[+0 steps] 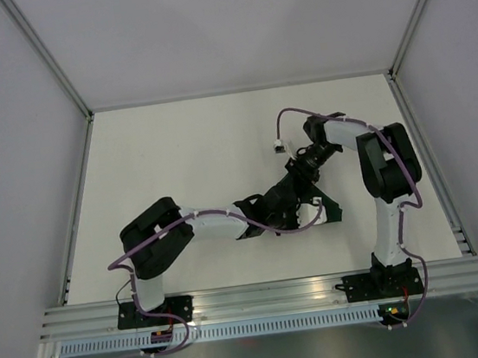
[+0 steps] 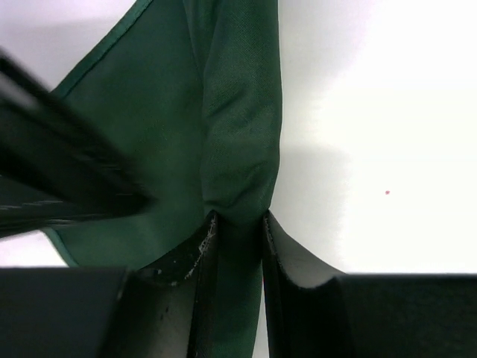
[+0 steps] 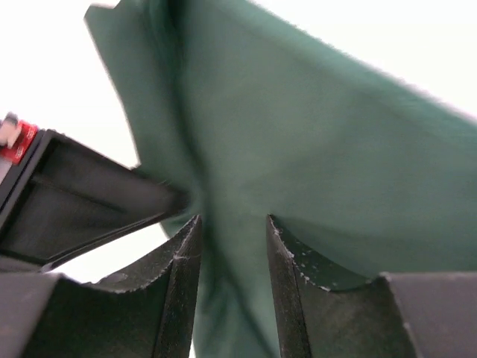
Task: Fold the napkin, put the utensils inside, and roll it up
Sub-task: Roll the napkin with the utensil
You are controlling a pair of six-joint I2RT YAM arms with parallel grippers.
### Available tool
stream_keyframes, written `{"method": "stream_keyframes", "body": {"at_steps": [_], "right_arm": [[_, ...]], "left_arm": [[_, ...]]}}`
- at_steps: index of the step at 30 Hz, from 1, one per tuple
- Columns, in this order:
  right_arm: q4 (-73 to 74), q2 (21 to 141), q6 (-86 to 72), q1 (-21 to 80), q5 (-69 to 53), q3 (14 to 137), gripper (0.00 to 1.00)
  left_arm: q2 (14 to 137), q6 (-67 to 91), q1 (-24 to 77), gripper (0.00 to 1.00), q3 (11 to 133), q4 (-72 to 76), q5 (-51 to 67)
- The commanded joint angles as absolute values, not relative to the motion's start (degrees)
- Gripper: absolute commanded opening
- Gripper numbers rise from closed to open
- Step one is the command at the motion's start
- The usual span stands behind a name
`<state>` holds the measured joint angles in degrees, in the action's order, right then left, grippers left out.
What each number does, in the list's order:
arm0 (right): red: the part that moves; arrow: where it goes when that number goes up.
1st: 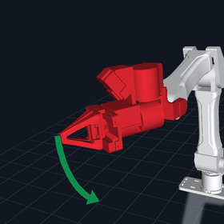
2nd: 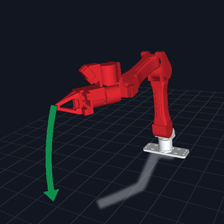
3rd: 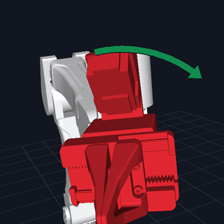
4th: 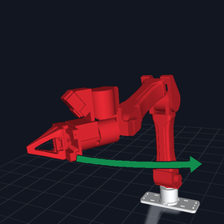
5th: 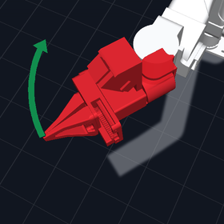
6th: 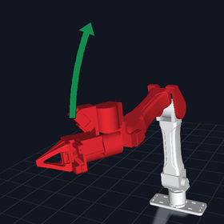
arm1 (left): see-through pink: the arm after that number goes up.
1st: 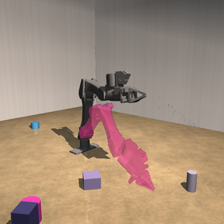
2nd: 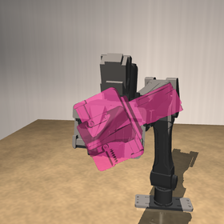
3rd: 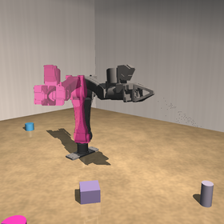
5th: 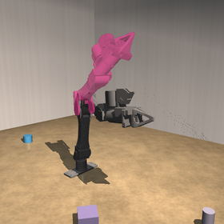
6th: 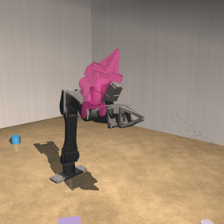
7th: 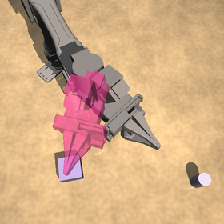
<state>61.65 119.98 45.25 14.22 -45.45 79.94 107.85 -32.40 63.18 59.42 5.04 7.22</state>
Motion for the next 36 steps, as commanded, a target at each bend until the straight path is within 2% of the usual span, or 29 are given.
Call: {"method": "stream_keyframes", "body": {"at_steps": [1, 8, 16, 22, 25, 28, 32, 36], "right_arm": [[47.4, 113.7, 35.6, 11.5, -42.3, 79.6, 0.46], [38.9, 103.8, 28.6, 3.0, -42.5, 75.1, 0.46], [34.0, 88.2, 30.4, -1.8, -41.0, 64.6, 0.46], [38.9, 77.8, 41.5, -2.1, -45.7, 57.0, 0.48], [41.6, 75.6, 47.9, -0.7, -45.2, 54.2, 0.51], [41.5, 74.3, 52.7, 5.7, -42.8, 50.4, 0.51], [33.7, 68.8, 53.9, 12.7, -37.5, 40.5, 0.55], [27.4, 65.6, 53.6, 17.2, -33.5, 36.0, 0.59]], "left_arm": [[111.4, -22.1, 62.5, 0.02, 60.3, -4.4, 16.4], [115.2, -12.8, 58.2, 0.02, 63.6, -8.0, 26.1], [123.7, -5.3, 51.9, 0.02, 71.4, -16.5, 37.6], [128.8, -3.0, 49.5, 0.02, 75.1, -20.1, 43.3], [131.2, -2.7, 48.6, 0.02, 77.0, -22.9, 44.8], [132.6, -2.8, 47.8, 0.02, 78.3, -25.0, 45.6], [134.5, -2.4, 46.6, 0.02, 79.2, -26.5, 47.4], [135.4, -2.0, 45.9, 0.02, 79.8, -27.2, 48.4]]}}
